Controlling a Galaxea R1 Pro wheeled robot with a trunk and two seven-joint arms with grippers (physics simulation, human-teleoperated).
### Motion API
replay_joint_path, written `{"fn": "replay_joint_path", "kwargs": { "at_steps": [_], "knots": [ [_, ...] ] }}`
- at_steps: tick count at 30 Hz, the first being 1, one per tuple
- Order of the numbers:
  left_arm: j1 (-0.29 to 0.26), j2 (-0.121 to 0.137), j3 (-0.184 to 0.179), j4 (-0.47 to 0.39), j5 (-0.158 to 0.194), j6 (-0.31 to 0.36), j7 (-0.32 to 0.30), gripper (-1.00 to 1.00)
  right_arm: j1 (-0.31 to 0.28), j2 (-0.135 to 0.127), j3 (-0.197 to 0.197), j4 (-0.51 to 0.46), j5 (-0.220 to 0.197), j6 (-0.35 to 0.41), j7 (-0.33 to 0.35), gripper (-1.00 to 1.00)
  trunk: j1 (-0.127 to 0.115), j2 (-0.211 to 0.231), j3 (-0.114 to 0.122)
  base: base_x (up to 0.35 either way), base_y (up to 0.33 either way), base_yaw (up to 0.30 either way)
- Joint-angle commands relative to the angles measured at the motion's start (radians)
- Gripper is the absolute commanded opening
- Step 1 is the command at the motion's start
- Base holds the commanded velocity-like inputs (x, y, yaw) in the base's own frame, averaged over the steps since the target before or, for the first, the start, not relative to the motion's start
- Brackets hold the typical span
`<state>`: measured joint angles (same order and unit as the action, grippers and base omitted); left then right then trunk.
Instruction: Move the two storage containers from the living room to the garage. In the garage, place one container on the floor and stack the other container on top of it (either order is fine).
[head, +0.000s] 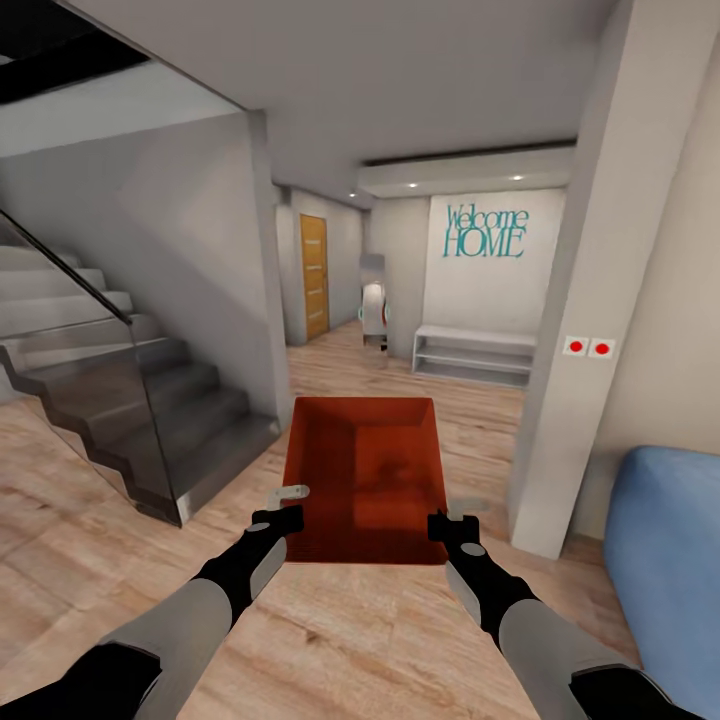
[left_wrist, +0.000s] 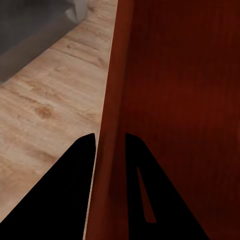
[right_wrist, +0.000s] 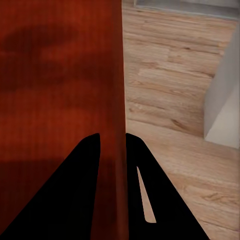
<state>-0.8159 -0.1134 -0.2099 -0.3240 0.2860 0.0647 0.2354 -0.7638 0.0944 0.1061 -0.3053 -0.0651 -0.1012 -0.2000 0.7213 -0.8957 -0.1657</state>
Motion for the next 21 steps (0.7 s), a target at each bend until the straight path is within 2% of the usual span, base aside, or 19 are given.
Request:
{"fn": "replay_joint_path", "kwargs": {
  "at_steps": [1,21],
  "knots": [
    [0.000,0.023,-0.004,-0.006,-0.019,0.006,0.051,-1.00,-0.002,-0.001,-0.032,0.003,-0.015,-0.005,-0.082,-1.00,0.001,-0.001,-0.001,0.326,0.000,0.000],
    [0.000,0.023,-0.004,-0.006,-0.019,0.004,0.051,-1.00,-0.002,-0.001,-0.032,0.003,-0.014,-0.005,-0.082,-1.00,0.001,-0.001,-0.001,0.326,0.000,0.000]
  ]
}}
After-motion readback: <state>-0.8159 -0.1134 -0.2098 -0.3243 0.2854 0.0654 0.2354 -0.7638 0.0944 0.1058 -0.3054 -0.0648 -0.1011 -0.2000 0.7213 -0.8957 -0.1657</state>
